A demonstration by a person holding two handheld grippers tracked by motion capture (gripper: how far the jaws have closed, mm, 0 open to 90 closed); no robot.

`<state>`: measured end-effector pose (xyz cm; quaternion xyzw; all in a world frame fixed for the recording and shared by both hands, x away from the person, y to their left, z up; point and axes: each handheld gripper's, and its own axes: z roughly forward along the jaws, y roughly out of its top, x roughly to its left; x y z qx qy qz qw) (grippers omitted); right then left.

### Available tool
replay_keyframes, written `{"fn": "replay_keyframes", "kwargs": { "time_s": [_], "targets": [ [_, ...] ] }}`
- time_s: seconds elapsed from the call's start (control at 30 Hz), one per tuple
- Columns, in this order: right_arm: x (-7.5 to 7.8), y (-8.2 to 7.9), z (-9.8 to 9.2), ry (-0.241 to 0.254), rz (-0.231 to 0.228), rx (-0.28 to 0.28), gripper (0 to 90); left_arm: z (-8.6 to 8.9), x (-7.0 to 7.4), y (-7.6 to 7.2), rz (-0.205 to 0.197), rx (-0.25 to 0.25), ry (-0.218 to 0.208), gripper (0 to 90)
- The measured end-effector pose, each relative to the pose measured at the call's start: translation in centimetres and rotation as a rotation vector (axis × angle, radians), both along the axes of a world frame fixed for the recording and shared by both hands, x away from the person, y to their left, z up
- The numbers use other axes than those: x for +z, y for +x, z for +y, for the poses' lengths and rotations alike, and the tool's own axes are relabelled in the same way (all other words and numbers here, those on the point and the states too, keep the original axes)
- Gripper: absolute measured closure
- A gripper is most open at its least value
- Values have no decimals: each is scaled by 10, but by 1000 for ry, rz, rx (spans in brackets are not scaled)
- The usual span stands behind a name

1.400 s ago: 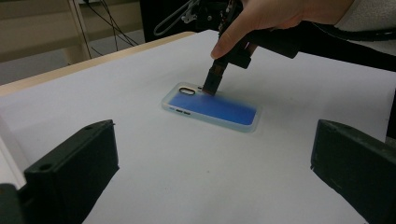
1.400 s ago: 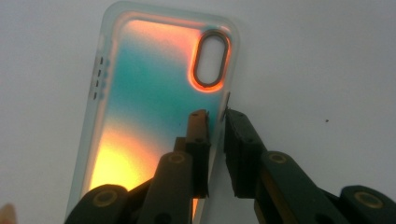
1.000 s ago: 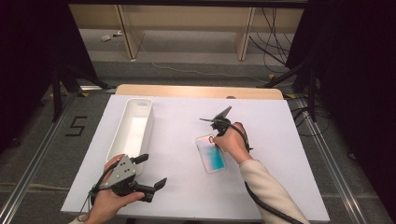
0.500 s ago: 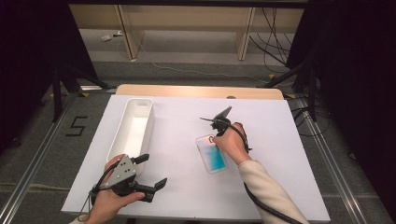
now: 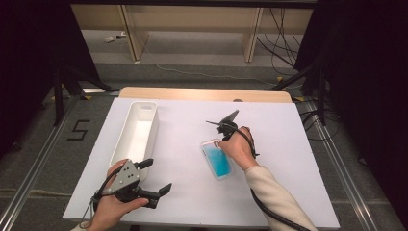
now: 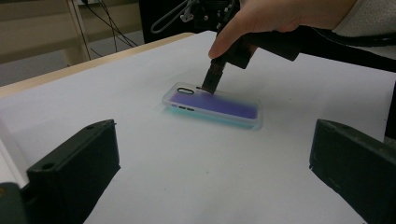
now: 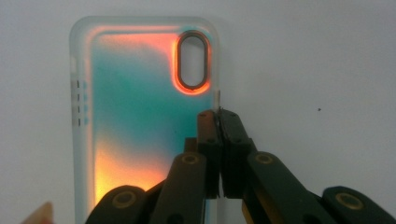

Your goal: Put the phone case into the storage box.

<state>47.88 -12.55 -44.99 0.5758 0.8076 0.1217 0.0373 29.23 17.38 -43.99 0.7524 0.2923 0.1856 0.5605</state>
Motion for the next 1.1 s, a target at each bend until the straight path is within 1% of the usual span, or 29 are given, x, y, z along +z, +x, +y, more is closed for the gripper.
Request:
{"fn": "replay_keyframes", "kwargs": {
  "time_s": [0.03, 0.07, 0.1, 0.17, 0.2, 0.23, 0.33, 0.37, 0.4, 0.43, 0.47, 0.5, 0.53, 0.57, 0.6, 0.63, 0.67, 0.73, 0.77, 0.8, 0.83, 0.87, 0.9, 0.93, 0.97, 1.0, 1.03, 1.07, 1.1],
  "targets": [
    [-1, 1, -2, -4, -37, 40, 889, 0, 0, 0, -1, 0, 0, 10],
    [2, 0, 0, 3, 0, 4, 889, 0, 0, 0, 0, 0, -1, 10],
    [2, 0, -1, -3, -23, 16, 889, 0, 0, 0, 0, 0, -1, 10],
    [4, -1, 1, 7, -13, 3, 889, 0, 0, 0, 1, 1, 0, 10],
    [3, 0, -1, 1, -48, 26, 890, 0, 0, 0, 0, 0, 0, 10],
    [6, -1, 1, 7, -20, 4, 889, 0, 0, 0, 0, 0, -1, 10],
    [8, -1, 0, 8, -52, 15, 890, 0, 0, 0, 0, 0, 0, 10],
    [10, -2, 1, 17, -39, 3, 890, 0, 0, 0, -1, 1, 1, 10],
    [10, -1, -1, 11, -66, 24, 890, 0, 0, 0, 0, 1, 1, 10],
    [12, -1, 0, 16, -69, 24, 890, 0, 0, 0, 0, 2, 0, 11],
    [13, -3, 1, 26, -63, 6, 890, 0, 0, 0, 0, 3, 1, 11],
    [13, -2, 0, 14, -91, 30, 890, 0, 0, 0, -1, 3, 2, 11],
    [15, -3, 1, 28, -77, 10, 889, 0, 0, 0, 0, 3, -1, 11],
    [15, -3, 0, 35, -94, 20, 890, 0, 0, 0, -1, 3, 1, 11],
    [17, -4, 1, 46, -88, 10, 890, 0, 0, 0, -1, 4, 1, 11],
    [16, -3, -2, 43, -128, 45, 890, 0, 0, 0, 0, 4, 1, 11],
    [17, -4, 0, 50, -123, 28, 890, 0, 0, 0, 0, 4, 1, 11],
    [19, -5, -2, 57, -146, 46, 890, 0, 0, 0, 1, 3, 1, 11],
    [20, -6, 0, 57, -138, 30, 890, 0, 0, 0, 1, 3, 2, 11],
    [22, -7, 0, 65, -144, 25, 890, 0, 0, 0, 1, 4, 2, 11],
    [21, -6, -3, 58, -176, 74, 890, 0, 0, 0, 1, 3, 2, 11],
    [24, -8, 0, 75, -149, 23, 890, 0, 0, 0, 1, 4, 2, 11],
    [25, -8, 1, 83, -159, 19, 890, 0, 0, 0, 1, 4, 2, 11],
    [25, -8, -2, 79, -183, 53, 891, 0, 0, 0, 0, 4, 3, 12],
    [26, -8, -2, 77, -195, 58, 891, 0, 0, 0, 1, 2, 2, 12],
    [28, -10, 0, 85, -181, 37, 890, 0, 0, 0, 2, 2, 3, 13],
    [29, -11, 0, 103, -181, 34, 890, -1, -1, 1, 1, -1, -2, 13],
    [29, -11, 0, 98, -204, 44, 891, -1, -1, 0, 4, 1, -4, 14],
    [31, -11, 1, 101, -201, 35, 891, -1, -1, 1, 5, 1, -5, 14]
  ]
}}
